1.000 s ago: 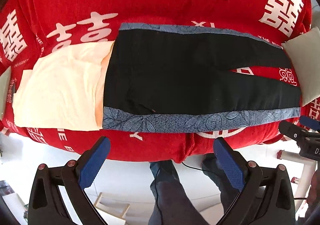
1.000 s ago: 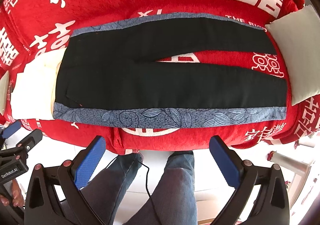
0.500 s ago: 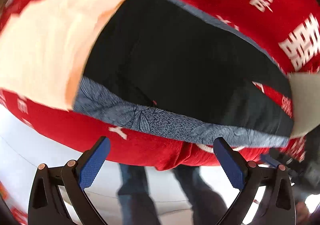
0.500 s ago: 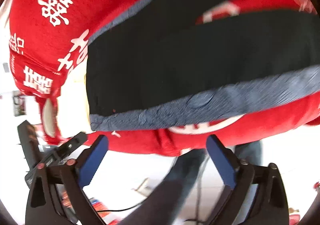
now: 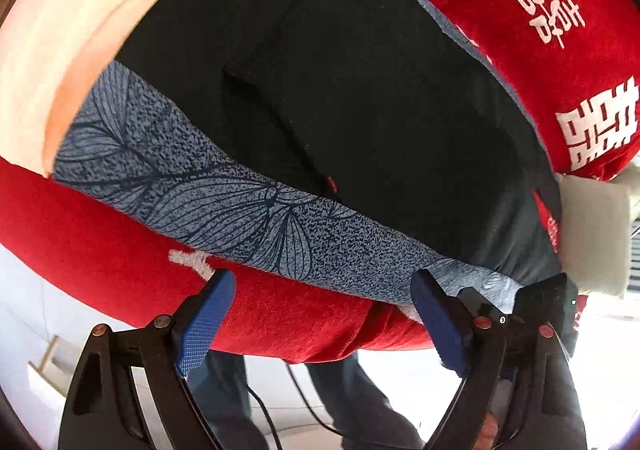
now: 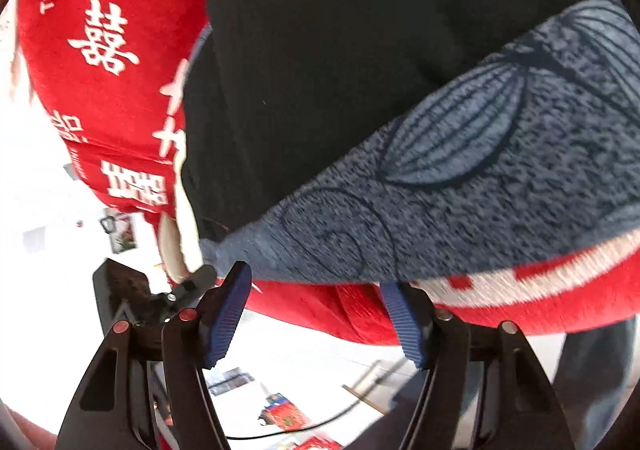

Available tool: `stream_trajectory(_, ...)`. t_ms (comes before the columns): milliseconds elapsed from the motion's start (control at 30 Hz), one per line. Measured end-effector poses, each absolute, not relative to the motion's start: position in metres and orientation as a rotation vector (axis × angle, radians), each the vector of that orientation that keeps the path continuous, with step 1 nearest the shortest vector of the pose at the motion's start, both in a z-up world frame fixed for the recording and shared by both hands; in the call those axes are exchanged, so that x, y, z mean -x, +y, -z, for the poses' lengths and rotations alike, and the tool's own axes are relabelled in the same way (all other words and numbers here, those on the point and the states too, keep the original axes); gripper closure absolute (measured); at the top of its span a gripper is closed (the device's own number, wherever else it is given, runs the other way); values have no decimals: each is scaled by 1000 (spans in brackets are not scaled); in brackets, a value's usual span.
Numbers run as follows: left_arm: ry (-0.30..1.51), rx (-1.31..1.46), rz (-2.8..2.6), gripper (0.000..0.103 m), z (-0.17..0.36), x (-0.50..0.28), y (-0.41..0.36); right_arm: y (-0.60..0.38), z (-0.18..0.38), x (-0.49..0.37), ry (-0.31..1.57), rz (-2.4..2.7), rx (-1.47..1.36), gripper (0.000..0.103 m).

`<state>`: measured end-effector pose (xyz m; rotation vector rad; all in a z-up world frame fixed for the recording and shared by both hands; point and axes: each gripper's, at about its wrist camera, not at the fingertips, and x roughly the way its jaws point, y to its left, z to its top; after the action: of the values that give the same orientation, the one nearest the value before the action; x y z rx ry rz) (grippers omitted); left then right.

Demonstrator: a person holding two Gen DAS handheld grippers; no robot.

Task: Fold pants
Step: 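Grasp the patterned waistband edge with the left tool while the right tool grasps it too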

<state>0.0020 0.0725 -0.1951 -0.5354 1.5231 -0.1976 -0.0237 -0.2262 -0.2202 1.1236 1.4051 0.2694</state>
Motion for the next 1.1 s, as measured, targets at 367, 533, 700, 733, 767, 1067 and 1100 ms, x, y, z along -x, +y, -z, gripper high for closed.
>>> stream_trajectory(367,1509,664,244,13,197,-15,71,-237,189,-3,1322,-291,-1213,91)
stream_trajectory(533,1486,765,222,13,197,-24,77,-242,163,-19,1276,-335,-1203,91)
stream_trajectory(700,1445,793,158,51,200,-51,91,-245,156,-27,1286,-366,-1166,91)
stream_trajectory(733,1454,784,174,58,201,-55,90,-245,157,-26,1289,-367,-1162,91)
stream_trajectory(767,1466,773,184,61,203,-58,90,-246,158,-25,1294,-367,-1159,88)
stream_trajectory(1067,1463,663,243,71,189,-73,82,-274,192,10,1267,-234,-1273,56)
stream_trajectory(1100,1467,658,247,71,190,-73,82,-279,197,14,1248,-218,-1319,56)
